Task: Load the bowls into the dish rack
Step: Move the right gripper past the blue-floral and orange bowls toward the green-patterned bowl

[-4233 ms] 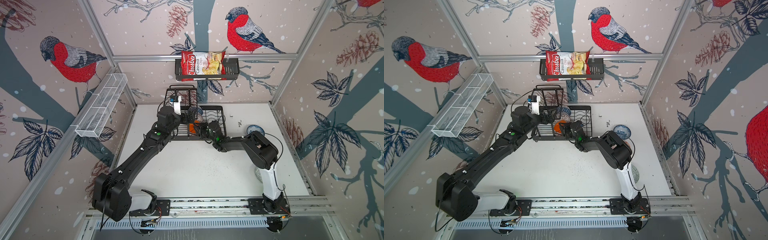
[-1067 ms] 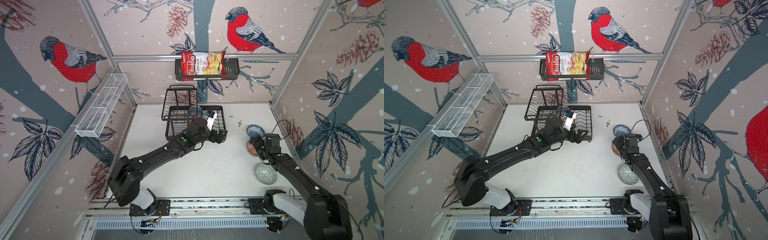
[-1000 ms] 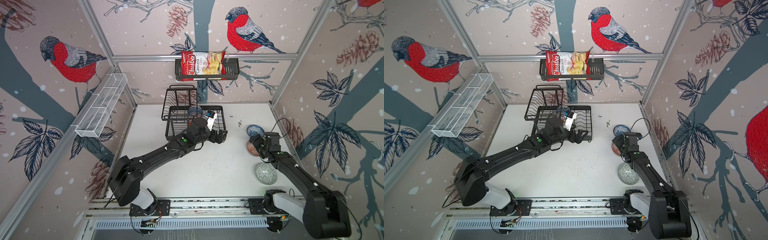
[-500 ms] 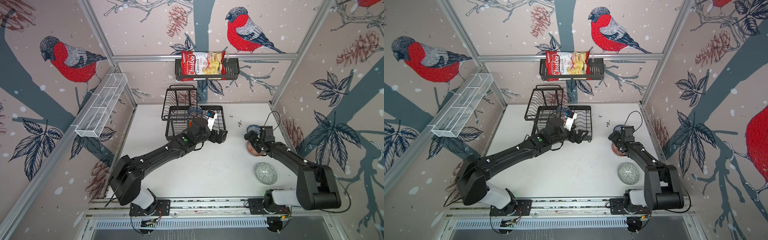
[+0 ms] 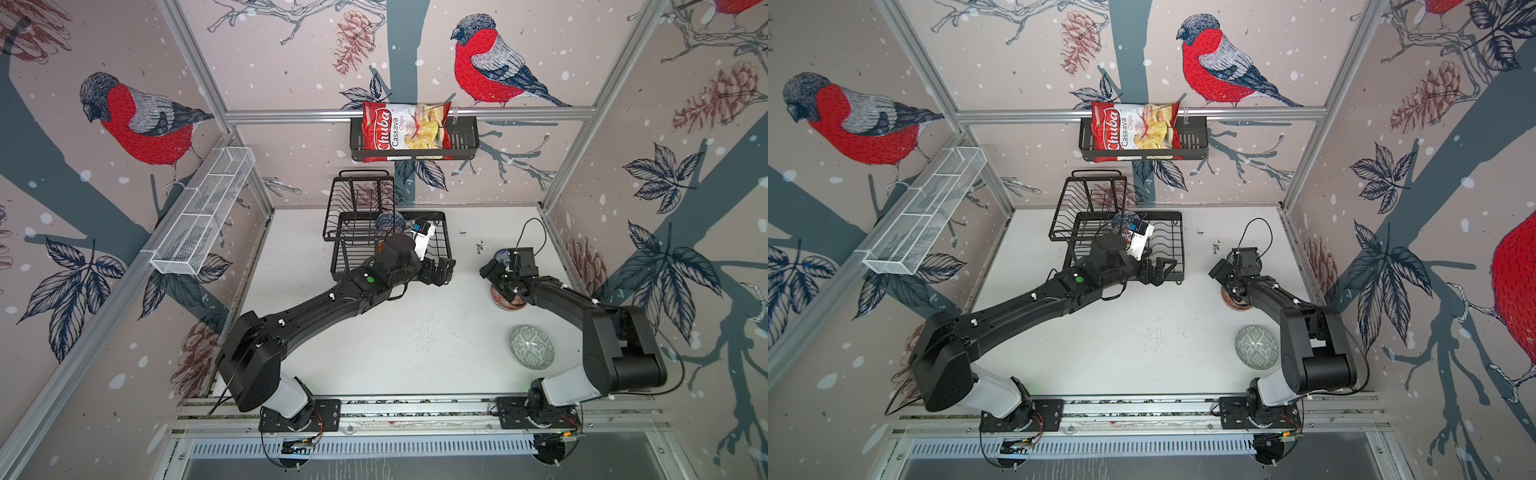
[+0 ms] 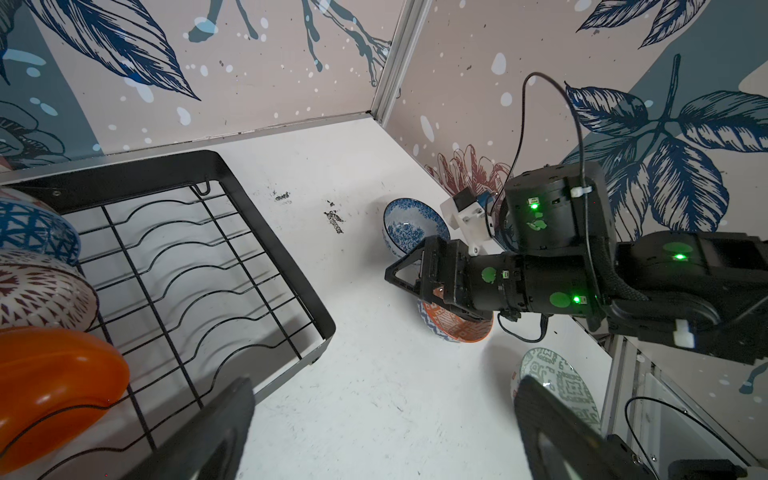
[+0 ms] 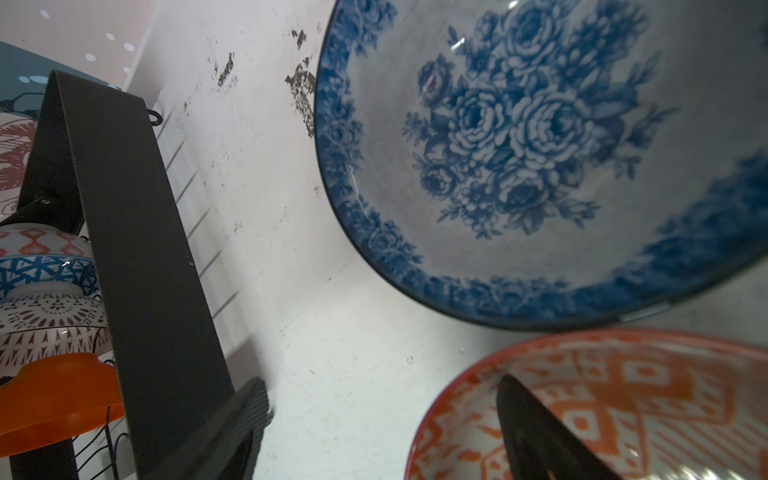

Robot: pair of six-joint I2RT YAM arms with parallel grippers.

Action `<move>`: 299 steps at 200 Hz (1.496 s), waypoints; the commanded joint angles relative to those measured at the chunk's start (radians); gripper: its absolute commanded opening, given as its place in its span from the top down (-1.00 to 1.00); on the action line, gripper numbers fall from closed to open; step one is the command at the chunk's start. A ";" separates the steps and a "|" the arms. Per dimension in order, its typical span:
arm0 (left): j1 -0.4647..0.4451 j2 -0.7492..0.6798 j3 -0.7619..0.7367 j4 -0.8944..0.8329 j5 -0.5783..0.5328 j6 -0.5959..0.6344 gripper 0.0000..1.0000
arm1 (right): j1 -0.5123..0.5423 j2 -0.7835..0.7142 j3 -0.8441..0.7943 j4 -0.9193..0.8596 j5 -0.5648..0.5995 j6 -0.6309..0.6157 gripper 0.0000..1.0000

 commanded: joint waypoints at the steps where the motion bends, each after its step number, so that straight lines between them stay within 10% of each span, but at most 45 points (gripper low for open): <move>1: -0.001 -0.009 0.010 0.012 -0.009 0.014 -0.96 | 0.010 0.021 0.020 0.047 0.001 0.002 -0.74; 115: 0.001 -0.014 0.012 0.011 -0.010 0.017 -0.96 | 0.058 0.113 0.177 0.005 0.025 -0.001 -0.73; 299: -0.051 -0.004 -0.002 0.042 0.061 -0.024 -0.96 | 0.045 -0.461 -0.068 -0.458 0.174 0.087 -0.99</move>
